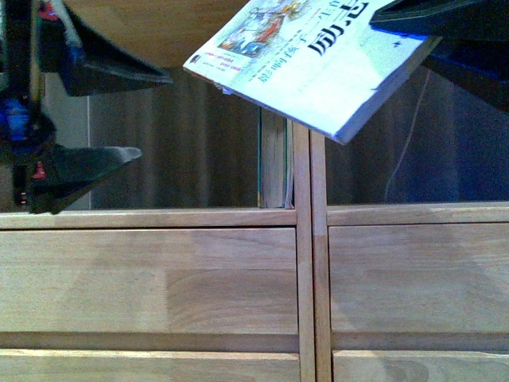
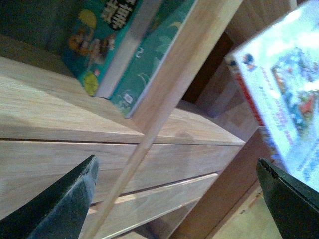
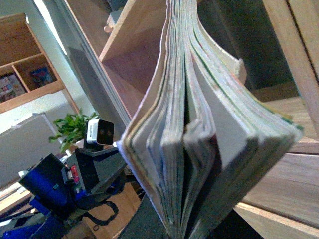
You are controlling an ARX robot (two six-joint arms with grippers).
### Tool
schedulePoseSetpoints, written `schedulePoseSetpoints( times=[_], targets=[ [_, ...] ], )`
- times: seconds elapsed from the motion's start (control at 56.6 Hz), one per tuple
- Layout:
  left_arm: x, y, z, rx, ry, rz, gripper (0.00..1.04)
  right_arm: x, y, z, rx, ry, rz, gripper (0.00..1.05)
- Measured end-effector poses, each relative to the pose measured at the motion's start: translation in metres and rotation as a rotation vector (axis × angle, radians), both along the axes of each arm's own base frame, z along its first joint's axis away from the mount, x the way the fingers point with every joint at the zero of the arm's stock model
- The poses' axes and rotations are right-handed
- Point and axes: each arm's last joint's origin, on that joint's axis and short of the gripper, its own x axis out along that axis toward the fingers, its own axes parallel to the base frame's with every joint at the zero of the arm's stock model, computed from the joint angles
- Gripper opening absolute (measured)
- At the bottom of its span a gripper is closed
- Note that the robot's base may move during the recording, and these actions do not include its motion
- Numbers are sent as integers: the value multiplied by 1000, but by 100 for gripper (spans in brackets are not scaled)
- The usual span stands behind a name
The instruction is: Organize books on shelf
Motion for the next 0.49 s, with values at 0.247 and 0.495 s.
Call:
schedulePoseSetpoints(
  times=[0.247, 0.495],
  targets=[
    [-1, -27, 7, -103, 28, -91, 97, 4, 32, 2, 0, -1, 78, 7],
    [-6, -34, 14, -182, 20, -148, 97, 0, 54, 1, 47, 37, 176, 7]
  ],
)
